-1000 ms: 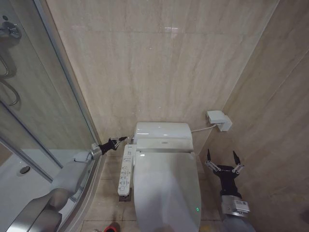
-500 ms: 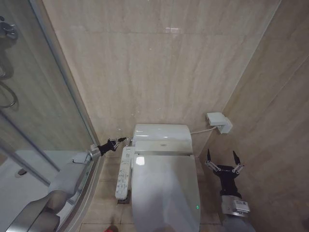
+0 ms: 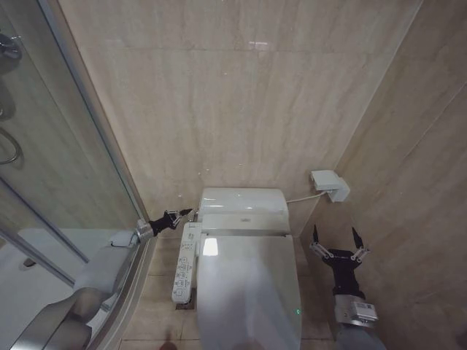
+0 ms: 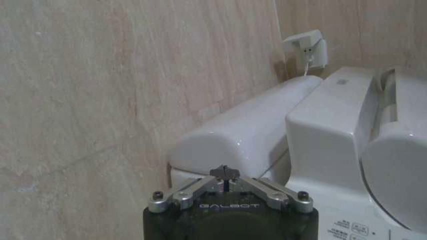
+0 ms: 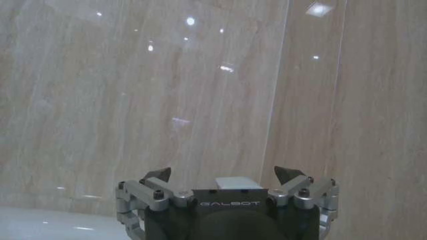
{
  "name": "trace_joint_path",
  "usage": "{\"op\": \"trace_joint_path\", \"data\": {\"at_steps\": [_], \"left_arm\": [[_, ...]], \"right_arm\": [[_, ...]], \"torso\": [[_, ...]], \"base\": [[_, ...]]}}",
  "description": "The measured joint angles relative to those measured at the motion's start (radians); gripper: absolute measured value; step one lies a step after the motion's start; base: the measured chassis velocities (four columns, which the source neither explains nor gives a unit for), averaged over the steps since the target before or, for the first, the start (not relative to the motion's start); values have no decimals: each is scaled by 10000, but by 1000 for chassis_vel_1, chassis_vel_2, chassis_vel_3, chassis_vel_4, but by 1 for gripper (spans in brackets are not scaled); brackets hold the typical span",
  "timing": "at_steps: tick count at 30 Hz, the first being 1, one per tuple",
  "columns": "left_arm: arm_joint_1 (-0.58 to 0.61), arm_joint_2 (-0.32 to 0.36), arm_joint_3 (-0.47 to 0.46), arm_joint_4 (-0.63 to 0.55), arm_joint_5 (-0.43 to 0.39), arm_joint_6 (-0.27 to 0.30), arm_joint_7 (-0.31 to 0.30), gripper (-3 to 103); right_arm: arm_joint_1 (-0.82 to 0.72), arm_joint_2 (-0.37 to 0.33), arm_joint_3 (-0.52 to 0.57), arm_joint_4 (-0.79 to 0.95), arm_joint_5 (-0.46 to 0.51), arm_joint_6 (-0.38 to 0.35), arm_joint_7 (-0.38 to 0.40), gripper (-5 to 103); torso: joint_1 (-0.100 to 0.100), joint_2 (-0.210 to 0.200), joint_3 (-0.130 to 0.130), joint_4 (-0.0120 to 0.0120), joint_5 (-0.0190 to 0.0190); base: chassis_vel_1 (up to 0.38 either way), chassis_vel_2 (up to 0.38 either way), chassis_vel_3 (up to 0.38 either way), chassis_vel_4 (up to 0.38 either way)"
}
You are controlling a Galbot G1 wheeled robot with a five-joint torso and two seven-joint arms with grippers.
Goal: Open the toilet lid, clean the toilet bowl with a toilet brush, close the toilet lid, and flush.
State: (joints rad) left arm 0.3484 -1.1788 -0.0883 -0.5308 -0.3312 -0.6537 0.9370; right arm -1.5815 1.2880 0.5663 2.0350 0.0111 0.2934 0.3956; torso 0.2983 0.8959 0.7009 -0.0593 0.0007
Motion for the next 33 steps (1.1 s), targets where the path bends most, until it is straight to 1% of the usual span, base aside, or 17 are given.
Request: {"op": "trace_joint_path", "data": {"at_steps": [8,16,23,33], "left_arm": [[-205,79,-25,221,105,5,32,0],[-291,206,16,375,186,7,81,0],[-526,187,42,828,565,-81,321,0],[-613,33,44,1004,776,-229,319,0]], "right_arm": [[1,-1,0,-1,0,0,0,100],[0,0,0,0,0,0,0,100],[0,0,0,0,0,0,0,100],[0,0,0,0,0,0,0,100]], "torso": [[3,0,1,-5,1],[3,0,0,-2,0],[3,1,1,-3,1],[3,1,1,-2,0]], "base": [[0,0,0,0],[0,0,0,0],[0,0,0,0],[0,0,0,0]]}}
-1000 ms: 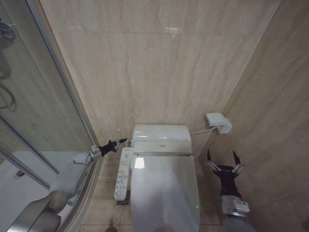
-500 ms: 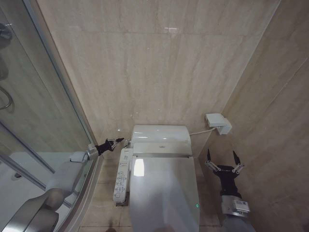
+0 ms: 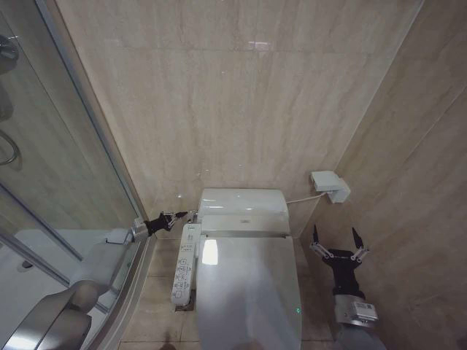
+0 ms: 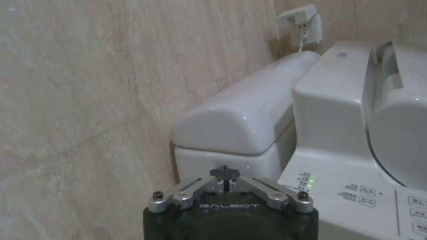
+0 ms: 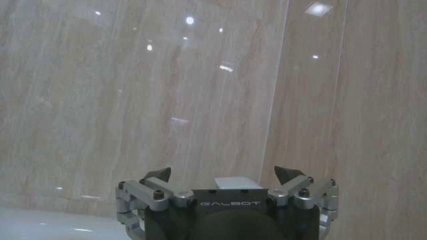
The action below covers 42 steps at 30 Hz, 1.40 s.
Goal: Open the toilet lid, clean the toilet bowl with a toilet brush, close the toilet lid, and flush.
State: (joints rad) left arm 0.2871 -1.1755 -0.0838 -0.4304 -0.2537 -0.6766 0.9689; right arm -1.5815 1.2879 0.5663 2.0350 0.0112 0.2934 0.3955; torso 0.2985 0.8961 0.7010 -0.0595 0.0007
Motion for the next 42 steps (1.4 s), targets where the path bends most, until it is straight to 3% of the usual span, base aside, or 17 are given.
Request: {"op": "trace_joint_path", "data": {"at_steps": [27,42], "left_arm": [[-397,-485,-87,742,432,-24,272,0],[-242,-687,-940,1086,1444,62,258,0]], "right_arm": [[0,0,0,0,0,0,0,100],[0,0,0,0,0,0,0,100]], "torso": [[0,0,0,0,1],[0,0,-1,-1,1]], "base": [[0,0,0,0],[0,0,0,0]]}}
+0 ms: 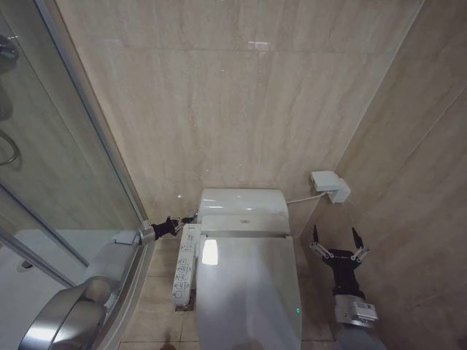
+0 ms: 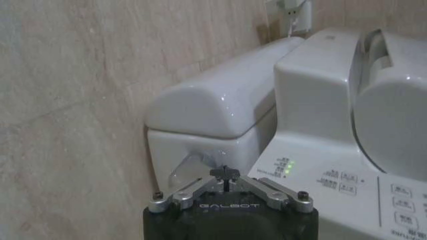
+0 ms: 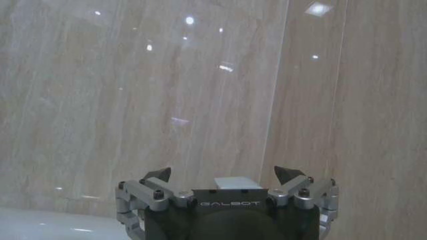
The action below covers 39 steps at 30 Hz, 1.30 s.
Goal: Open the toilet lid, clean the toilet bowl with a toilet brush, close the toilet lid, and flush.
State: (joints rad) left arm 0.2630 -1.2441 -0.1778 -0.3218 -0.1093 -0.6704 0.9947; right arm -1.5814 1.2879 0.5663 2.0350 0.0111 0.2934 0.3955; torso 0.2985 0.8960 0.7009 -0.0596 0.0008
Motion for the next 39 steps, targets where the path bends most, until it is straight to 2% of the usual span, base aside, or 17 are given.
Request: {"op": "trace_joint_path", "data": {"at_steps": [9,39], "left_arm": [[-17,-29,-400,238,572,21,-298,0],[53,-57,-526,241,582,81,-394,0]], "right_arm": [[0,0,0,0,0,0,0,100],[0,0,0,0,0,0,0,100]], "torso": [[-2,0,0,2,0],[0,-2,1,1,1]], "base": [[0,0,0,0],[0,0,0,0]]}}
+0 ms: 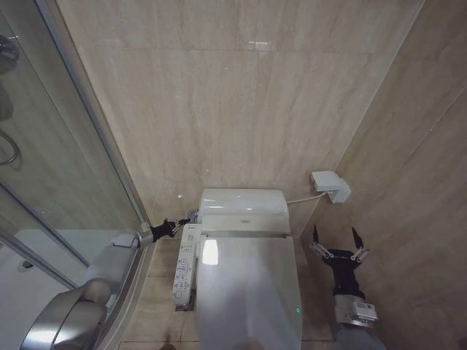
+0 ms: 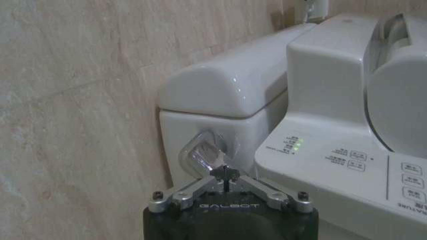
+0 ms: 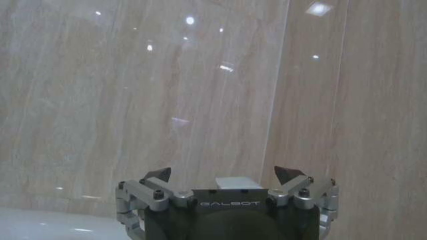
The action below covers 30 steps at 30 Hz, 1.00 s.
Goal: Open the toilet lid, clean the toilet bowl with a toilet brush, close the toilet lid, and flush.
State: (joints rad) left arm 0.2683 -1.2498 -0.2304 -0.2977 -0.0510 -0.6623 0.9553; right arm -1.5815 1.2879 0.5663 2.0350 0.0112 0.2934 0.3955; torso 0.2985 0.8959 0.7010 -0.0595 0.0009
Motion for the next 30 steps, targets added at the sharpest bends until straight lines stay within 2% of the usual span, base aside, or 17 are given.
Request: {"op": "trace_joint_path", "data": {"at_steps": [12,15,16,20,22,24,30], "left_arm": [[-13,-29,-5,-15,-30,-45,51,0],[9,-27,37,0,-13,1,19,0],[20,-25,40,-1,-5,9,11,0],[30,-14,35,-30,0,14,14,0],[43,-30,34,-70,-8,14,26,0],[42,-32,40,-80,-10,14,33,0],[132,-55,45,-120,-22,-1,51,0]], "right_arm": [[4,0,0,0,0,0,0,100],[2,0,-7,0,0,-3,-6,100],[2,-1,2,0,0,0,0,100],[1,0,0,0,0,0,0,100],[1,0,1,0,0,0,0,100],[1,0,1,0,0,0,0,100],[1,0,1,0,0,0,1,100]], "torso": [[-2,4,-2,8,6],[4,0,4,9,-6],[10,-2,6,-6,-20],[4,-2,3,1,11],[1,-1,2,3,-6],[0,-1,0,3,3],[0,-1,0,-2,-2]], "base": [[-39,48,44,-46],[-14,64,53,-33],[0,0,0,0],[-14,5,3,-38],[0,0,0,0],[0,0,0,0],[0,0,0,0]]}}
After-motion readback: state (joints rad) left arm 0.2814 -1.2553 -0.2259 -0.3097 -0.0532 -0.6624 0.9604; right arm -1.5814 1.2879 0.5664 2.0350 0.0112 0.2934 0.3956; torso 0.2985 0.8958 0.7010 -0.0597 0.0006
